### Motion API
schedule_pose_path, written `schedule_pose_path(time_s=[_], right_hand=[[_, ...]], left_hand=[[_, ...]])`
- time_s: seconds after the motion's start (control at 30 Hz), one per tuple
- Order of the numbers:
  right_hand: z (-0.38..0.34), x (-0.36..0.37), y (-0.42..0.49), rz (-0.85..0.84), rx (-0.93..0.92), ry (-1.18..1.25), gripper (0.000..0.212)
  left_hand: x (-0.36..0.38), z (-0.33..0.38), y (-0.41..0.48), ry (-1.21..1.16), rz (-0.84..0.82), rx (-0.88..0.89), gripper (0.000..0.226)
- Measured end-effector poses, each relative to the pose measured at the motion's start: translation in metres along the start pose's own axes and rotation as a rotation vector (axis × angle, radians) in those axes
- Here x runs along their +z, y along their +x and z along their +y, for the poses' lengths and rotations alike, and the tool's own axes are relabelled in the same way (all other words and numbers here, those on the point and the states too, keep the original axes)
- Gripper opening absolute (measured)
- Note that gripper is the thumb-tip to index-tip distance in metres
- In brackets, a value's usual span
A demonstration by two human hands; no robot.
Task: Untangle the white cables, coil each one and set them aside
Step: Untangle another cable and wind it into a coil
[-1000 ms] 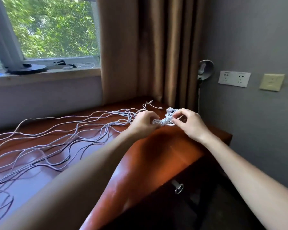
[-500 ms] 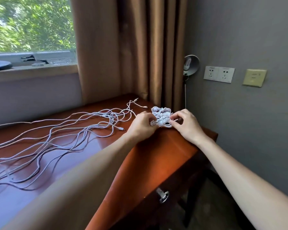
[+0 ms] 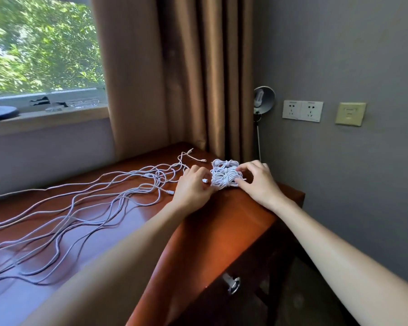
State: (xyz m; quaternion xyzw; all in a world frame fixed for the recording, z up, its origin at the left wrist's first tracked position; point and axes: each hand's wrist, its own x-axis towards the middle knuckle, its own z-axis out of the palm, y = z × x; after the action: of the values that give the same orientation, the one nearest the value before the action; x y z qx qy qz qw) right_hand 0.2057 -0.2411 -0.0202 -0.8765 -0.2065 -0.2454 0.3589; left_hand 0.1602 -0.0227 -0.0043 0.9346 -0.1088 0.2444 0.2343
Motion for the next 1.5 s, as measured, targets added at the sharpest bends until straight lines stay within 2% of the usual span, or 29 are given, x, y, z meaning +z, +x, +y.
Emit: schedule_pose_path(time_s=[0.17, 0.33, 0.47, 0.6, 0.77, 1.1, 1.3, 1.4, 1.5], right_hand=[[-0.023, 0.000, -0.001, 0.007, -0.032, -0.019, 0.024], [-0.055, 0.013, -0.001, 0.017, -0.223, -0.031, 0.019], [-0.082, 0.029, 0.000, -0.022, -0.293, -0.021, 0.018], [-0.100, 0.045, 0.000, -0.124, -0.325, 0.016, 0.019], [-0.120, 0.071, 0.000, -0.274, -0.339, -0.010, 0.022], [-0.145, 0.118, 0.017, -0.400, -0.382, -0.002, 0.029], [-0.148, 0.134, 0.022, -0.374, -0.417, -0.052, 0.023], [-0.149, 0.135, 0.022, -0.341, -0.432, -0.084, 0.021], [-0.155, 0.135, 0.024, -0.277, -0.479, -0.042, 0.016]], left_hand=[[-0.029, -0.011, -0.013, 0.074, 0.002, 0.017, 0.027], [-0.059, -0.031, -0.035, 0.127, 0.030, -0.024, 0.027], [-0.078, -0.050, -0.054, 0.173, 0.054, -0.103, 0.025], [-0.092, -0.067, -0.069, 0.226, 0.057, -0.140, 0.021], [-0.099, -0.085, -0.082, 0.254, 0.018, -0.219, 0.026], [-0.095, -0.106, -0.087, 0.274, 0.014, -0.207, 0.016], [-0.099, -0.107, -0.084, 0.292, -0.001, -0.214, 0.010], [-0.105, -0.107, -0.084, 0.236, 0.050, -0.239, 0.004], [-0.113, -0.105, -0.086, 0.210, 0.069, -0.251, 0.010]])
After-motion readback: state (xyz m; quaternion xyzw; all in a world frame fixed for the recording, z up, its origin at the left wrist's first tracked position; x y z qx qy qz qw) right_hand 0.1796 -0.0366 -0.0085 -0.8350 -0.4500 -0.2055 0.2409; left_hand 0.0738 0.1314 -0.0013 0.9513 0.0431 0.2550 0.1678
